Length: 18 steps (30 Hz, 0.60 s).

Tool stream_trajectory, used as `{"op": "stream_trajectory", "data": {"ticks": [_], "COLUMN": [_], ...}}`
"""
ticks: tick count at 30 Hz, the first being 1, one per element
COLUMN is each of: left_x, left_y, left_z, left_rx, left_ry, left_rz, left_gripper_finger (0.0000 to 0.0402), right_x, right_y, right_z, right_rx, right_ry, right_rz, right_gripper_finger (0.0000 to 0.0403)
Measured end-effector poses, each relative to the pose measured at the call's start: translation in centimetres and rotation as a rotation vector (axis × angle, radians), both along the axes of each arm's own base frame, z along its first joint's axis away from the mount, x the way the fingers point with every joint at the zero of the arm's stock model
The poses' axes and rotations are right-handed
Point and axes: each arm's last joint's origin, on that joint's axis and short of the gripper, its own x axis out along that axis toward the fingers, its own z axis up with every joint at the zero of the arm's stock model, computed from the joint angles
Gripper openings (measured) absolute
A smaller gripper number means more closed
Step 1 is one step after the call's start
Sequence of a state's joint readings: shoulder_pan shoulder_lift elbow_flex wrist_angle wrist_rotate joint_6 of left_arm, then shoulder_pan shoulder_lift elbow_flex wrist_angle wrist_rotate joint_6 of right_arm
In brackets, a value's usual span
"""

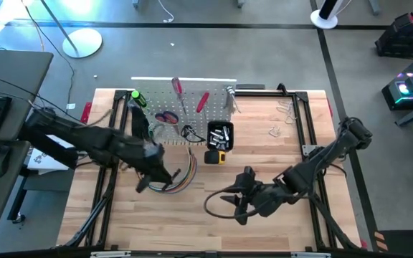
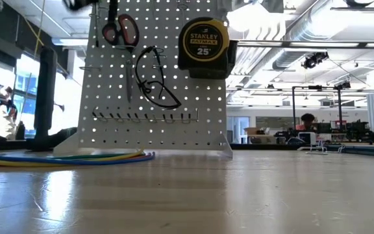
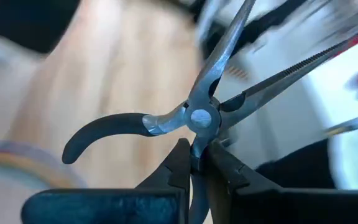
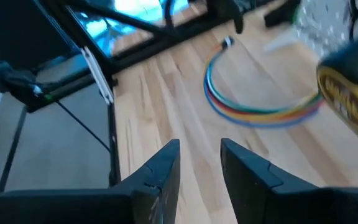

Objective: Hang tools onto peg board
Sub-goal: Hang the plier on the peg board

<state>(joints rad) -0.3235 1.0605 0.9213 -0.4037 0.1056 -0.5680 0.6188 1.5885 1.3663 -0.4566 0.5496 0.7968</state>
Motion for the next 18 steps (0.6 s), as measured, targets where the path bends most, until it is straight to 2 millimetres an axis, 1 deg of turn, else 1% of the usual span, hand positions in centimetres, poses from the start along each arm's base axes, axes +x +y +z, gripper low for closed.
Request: {"op": "stream_trajectory", "data": {"ticks": [4,6,10,13,18], "left_x": [-1.0,-1.2,-0.3,0.9,2.3], "left_y": [0.1,0.1,-0.2,-0.7,-1.3], "left_z": [3.7,4.5,4.2,4.5,4.9], "left_rx": [-0.159,-0.205,-0.230,-0.275,-0.348], "left_ry": [-0.187,-0.224,-0.193,-0.265,-0.344], "left_rz": [-0.026,-0.023,-0.019,-0.055,-0.100], "left_gripper_finger": [0.0016,0.0016,0.0016,0.0016,0.0016], "right_x": [0.5,1.0,2.4,3.4,4.7], "right_y": [-0.4,-0.7,-2.1,-3.5,-5.2], "right_z": [1.0,1.4,2.4,3.1,4.1], "right_rx": [-0.034,-0.043,-0.048,-0.027,0.013], "right_ry": [-0.076,-0.120,-0.221,-0.281,-0.365], "right_rz": [0.026,0.032,0.003,-0.023,0.063], "right_gripper_finger": [0.0110,0.0110,0.0110,0.0113,0.0139]}}
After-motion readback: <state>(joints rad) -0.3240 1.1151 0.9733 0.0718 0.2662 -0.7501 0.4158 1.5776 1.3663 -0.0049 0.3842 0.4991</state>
